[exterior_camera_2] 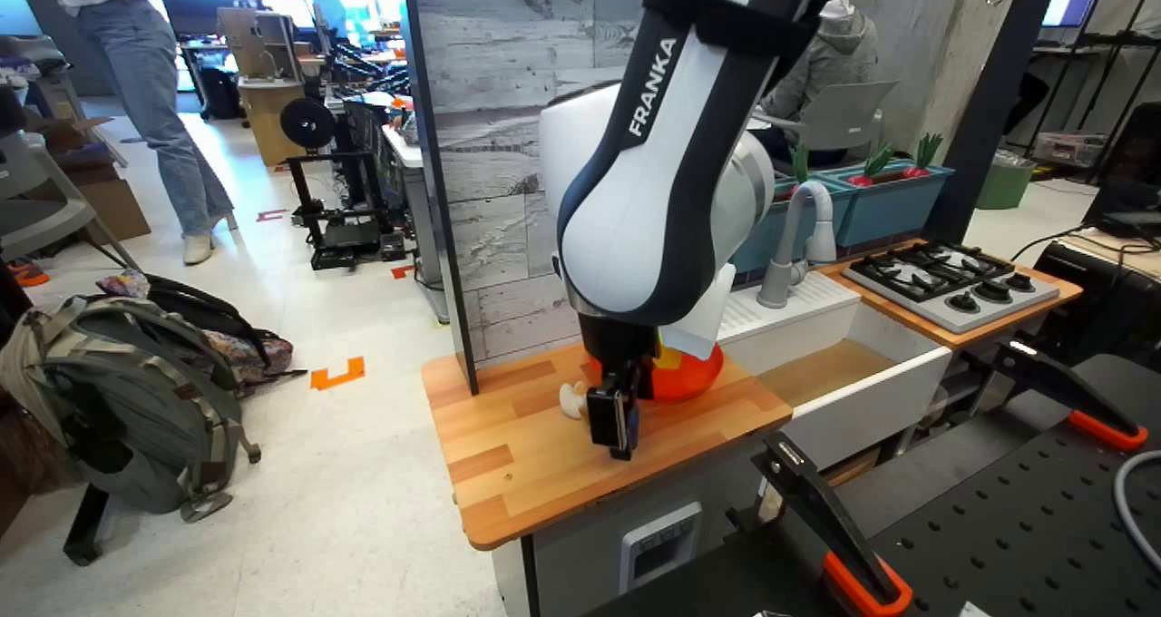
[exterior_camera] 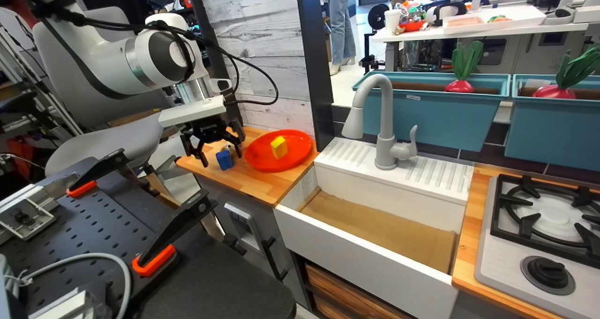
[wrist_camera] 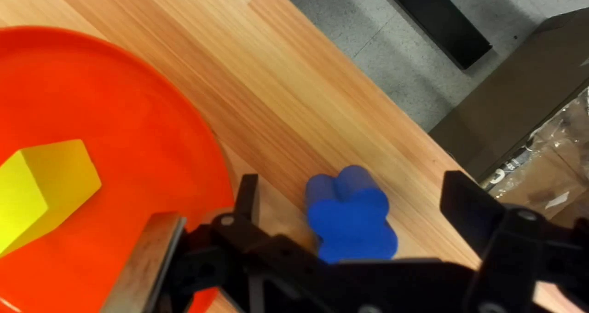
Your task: Move the blue cube to the left on the counter
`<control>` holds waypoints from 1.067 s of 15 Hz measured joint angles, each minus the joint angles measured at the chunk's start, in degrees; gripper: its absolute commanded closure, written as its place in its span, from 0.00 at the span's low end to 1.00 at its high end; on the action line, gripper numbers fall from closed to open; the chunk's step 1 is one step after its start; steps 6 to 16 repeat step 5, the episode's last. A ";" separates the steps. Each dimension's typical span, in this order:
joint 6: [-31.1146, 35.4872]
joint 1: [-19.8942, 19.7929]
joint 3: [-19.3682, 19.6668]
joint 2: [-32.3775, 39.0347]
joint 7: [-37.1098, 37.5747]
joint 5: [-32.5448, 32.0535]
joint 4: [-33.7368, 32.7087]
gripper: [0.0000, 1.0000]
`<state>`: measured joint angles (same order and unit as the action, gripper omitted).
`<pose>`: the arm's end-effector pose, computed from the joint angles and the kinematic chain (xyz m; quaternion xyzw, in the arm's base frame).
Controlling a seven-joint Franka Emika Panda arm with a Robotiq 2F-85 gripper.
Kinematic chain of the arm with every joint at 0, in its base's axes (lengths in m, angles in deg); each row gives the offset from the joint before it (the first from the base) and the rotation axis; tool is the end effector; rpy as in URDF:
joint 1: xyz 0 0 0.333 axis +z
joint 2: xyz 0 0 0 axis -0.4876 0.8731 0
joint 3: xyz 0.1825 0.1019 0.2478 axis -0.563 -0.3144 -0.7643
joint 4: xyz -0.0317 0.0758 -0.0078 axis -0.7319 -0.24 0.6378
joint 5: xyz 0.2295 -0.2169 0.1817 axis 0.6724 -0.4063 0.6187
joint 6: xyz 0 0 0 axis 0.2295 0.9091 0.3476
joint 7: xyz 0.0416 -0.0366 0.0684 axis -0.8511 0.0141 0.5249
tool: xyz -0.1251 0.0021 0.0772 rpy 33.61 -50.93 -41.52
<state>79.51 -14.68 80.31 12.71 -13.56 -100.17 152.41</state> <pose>0.5446 0.1602 -0.0043 0.9134 0.3993 -0.0562 0.0557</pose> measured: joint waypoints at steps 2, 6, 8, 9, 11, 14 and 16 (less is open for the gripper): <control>2.81 0.52 -0.08 -3.31 0.31 -0.10 3.87 0.00; 5.06 1.36 -0.08 -9.63 1.04 -0.16 10.60 0.00; 5.06 1.36 -0.08 -9.63 1.04 -0.16 10.60 0.00; 5.06 1.36 -0.08 -9.63 1.04 -0.16 10.60 0.00; 5.06 1.36 -0.08 -9.63 1.04 -0.16 10.60 0.00; 5.06 1.36 -0.08 -9.63 1.04 -0.16 10.60 0.00; 5.06 1.36 -0.08 -9.63 1.04 -0.16 10.60 0.00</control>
